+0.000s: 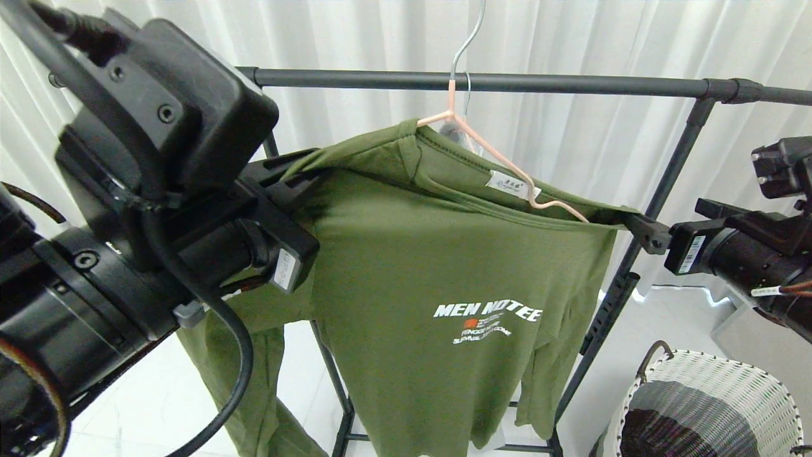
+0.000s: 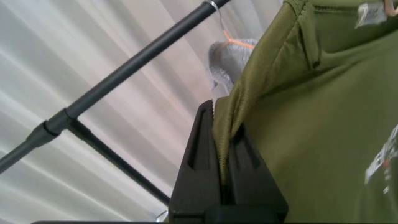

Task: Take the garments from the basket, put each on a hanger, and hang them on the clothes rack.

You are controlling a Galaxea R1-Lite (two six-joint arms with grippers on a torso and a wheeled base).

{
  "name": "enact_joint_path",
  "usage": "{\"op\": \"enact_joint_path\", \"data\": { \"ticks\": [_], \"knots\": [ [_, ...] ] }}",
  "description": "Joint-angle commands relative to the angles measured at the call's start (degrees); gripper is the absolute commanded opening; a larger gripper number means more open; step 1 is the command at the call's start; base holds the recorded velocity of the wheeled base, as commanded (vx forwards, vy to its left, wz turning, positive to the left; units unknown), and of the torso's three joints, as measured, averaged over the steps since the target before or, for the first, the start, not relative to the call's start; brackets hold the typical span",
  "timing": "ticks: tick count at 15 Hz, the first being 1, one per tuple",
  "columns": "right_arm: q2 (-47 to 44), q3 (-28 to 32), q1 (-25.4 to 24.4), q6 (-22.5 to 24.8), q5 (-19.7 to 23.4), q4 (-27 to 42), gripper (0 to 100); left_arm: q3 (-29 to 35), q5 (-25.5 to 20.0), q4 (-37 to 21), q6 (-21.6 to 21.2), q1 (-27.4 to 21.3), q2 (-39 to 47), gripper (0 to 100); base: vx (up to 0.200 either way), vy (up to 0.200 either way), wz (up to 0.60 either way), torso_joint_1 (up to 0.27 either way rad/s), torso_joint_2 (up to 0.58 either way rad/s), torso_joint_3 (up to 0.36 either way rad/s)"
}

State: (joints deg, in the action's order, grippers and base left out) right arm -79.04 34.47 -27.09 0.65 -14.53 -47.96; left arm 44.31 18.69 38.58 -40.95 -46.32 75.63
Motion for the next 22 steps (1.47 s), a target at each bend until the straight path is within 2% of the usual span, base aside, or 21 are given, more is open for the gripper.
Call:
{"op": "enact_joint_path", "data": {
  "ticks": [1, 6, 10, 12, 13, 16, 18, 22],
  "knots": [
    [2.93, 1.91, 0.02, 0.41, 0.82, 1.55, 100, -2.48, 0.03, -0.09, -0.01, 2.03, 0.04, 0, 0.0, 0.0, 0.0, 0.0, 0.0, 0.0],
    [10.84, 3.76, -1.13, 1.99, 5.57, 9.29, 100, -3.88, 2.05, 2.02, 0.08, 4.4, 1.71, 0, 0.0, 0.0, 0.0, 0.0, 0.0, 0.0],
    [21.21, -0.46, -12.73, 2.96, 7.32, 22.38, 100, -3.53, 2.05, 8.26, 0.61, 4.05, 4.17, 0, 0.0, 0.0, 0.0, 0.0, 0.0, 0.0],
    [23.06, -2.13, -13.34, 5.07, 7.41, 24.23, 100, -3.53, 1.97, 9.05, 2.01, 3.08, 4.44, 0, 0.0, 0.0, 0.0, 0.0, 0.0, 0.0],
    [22.97, -1.96, -13.34, 5.15, 7.85, 24.23, 100, -3.53, 2.05, 9.05, 3.33, 2.2, 4.35, 0, 0.0, 0.0, 0.0, 0.0, 0.0, 0.0],
    [21.56, -1.08, -13.34, 6.82, 10.14, 24.58, 100, -3.8, 1.97, 9.05, 3.86, 0.36, 4.26, 0, 0.0, 0.0, 0.0, 0.0, 0.0, 0.0],
    [17.96, 0.24, -13.43, 13.24, 11.02, 24.49, 100, -3.88, 2.05, 9.05, 6.23, -1.75, 4.26, 0, 0.0, 0.0, 0.0, 0.0, 0.0, 0.0],
    [12.25, 5.08, -13.43, 17.64, 15.15, 24.49, 100, -3.97, 2.05, 9.05, 6.41, -5.27, 4.35, 0, 0.0, 0.0, 0.0, 0.0, 0.0, 0.0]
  ]
}}
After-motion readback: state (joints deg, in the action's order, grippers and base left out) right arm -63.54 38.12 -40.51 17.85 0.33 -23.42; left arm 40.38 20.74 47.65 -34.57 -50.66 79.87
